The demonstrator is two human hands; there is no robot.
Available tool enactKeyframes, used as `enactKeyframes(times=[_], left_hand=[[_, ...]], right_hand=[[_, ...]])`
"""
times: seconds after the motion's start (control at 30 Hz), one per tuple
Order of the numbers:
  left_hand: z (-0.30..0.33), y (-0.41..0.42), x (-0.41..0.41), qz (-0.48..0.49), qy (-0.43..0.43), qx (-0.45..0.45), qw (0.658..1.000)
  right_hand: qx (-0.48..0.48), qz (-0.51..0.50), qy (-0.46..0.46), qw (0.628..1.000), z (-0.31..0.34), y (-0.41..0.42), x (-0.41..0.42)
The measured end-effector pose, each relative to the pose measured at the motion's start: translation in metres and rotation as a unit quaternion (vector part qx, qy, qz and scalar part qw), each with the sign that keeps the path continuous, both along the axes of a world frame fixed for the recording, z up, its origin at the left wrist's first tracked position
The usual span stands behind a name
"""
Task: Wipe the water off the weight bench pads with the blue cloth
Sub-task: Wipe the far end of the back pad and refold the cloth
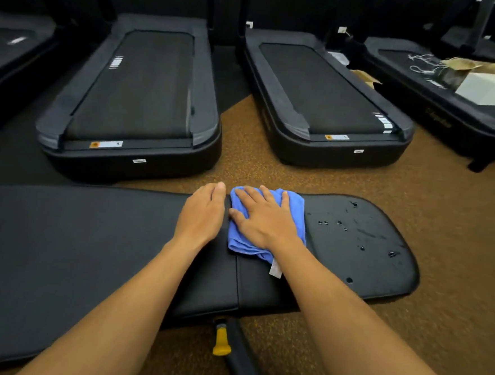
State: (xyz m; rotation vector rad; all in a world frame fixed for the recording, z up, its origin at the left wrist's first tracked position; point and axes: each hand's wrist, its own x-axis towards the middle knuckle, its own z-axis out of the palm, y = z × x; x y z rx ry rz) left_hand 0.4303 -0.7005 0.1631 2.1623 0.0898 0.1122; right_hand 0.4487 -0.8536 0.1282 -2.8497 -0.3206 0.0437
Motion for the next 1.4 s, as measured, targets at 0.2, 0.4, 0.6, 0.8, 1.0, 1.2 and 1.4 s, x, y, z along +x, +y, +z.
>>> enactKeyframes(times=[0.2, 0.4, 0.6, 0.8, 1.0, 1.2, 1.4], left_hand=[[0.001, 0.011, 0.031, -0.026, 0.031, 0.027, 0.999], [-0.003, 0.029, 0.043, -0.062, 0.074, 0.066, 0.993], [0.001, 0.029, 0.043, -0.070, 0.089, 0.048, 0.992], [0.006, 0.029, 0.041, -0.075, 0.090, 0.051, 0.992], [0.007, 0.026, 0.047, -0.077, 0.084, 0.099, 0.989], [0.010, 0.022, 0.058, -0.079, 0.078, 0.147, 0.983], [0.014, 0.031, 0.064, -0.086, 0.109, 0.121, 0.983]], right_hand=[[-0.017, -0.031, 0.024, 0.999, 0.012, 0.009, 0.040], [-0.022, -0.042, 0.012, 0.999, 0.010, 0.013, 0.034], [-0.014, -0.031, 0.021, 0.999, 0.007, 0.010, -0.043], [-0.047, -0.041, 0.039, 0.997, 0.007, 0.008, -0.090], [-0.037, -0.040, 0.042, 0.998, 0.009, 0.010, -0.066], [-0.030, -0.033, 0.045, 0.998, 0.012, 0.015, -0.023], [0.011, -0.043, 0.047, 0.998, 0.015, 0.023, 0.026]])
